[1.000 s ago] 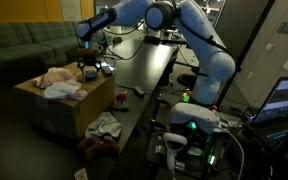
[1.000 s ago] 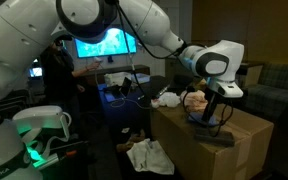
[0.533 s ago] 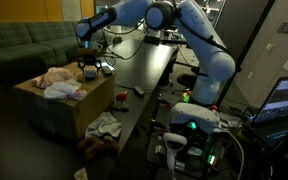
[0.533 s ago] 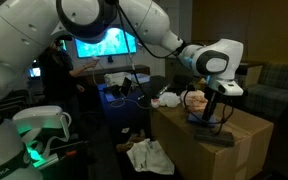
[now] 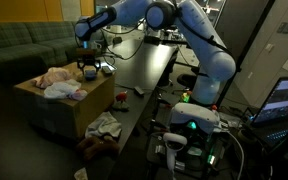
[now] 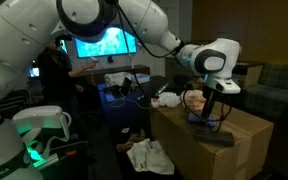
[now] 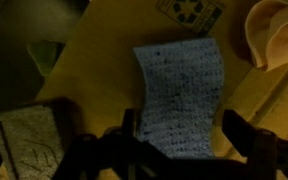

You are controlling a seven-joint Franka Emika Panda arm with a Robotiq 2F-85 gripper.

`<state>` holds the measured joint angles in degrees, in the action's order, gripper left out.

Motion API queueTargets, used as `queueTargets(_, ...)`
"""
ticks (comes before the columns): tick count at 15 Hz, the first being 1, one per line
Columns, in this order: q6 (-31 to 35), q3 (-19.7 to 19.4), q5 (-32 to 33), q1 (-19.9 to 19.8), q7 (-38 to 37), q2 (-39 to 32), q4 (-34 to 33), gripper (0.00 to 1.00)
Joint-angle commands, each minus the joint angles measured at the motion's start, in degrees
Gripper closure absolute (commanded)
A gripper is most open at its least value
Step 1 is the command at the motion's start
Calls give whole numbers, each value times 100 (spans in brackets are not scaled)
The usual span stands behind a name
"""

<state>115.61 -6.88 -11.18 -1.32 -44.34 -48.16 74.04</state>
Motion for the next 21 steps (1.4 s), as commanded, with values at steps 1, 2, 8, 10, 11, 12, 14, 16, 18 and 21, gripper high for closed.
queueTargets(1,-64,3,164,82,75,145,159,10)
queueTargets(2,-64,-1,191,100,77,151,178,13)
queueTargets(8,-52,-23,374,202,108,274,312,52)
queueTargets(10,-65,-28,438,225,133,361,368,65)
queueTargets(11,-74,-23,472,234,160,423,416,66)
queueTargets(12,-87,-21,503,245,182,493,473,69)
queueTargets(14,-114,14,510,241,306,640,601,76)
queueTargets(16,-120,24,507,245,431,788,733,79)
queueTargets(18,-122,35,494,243,549,899,852,83)
queueTargets(21,-250,56,473,197,836,1138,1074,86)
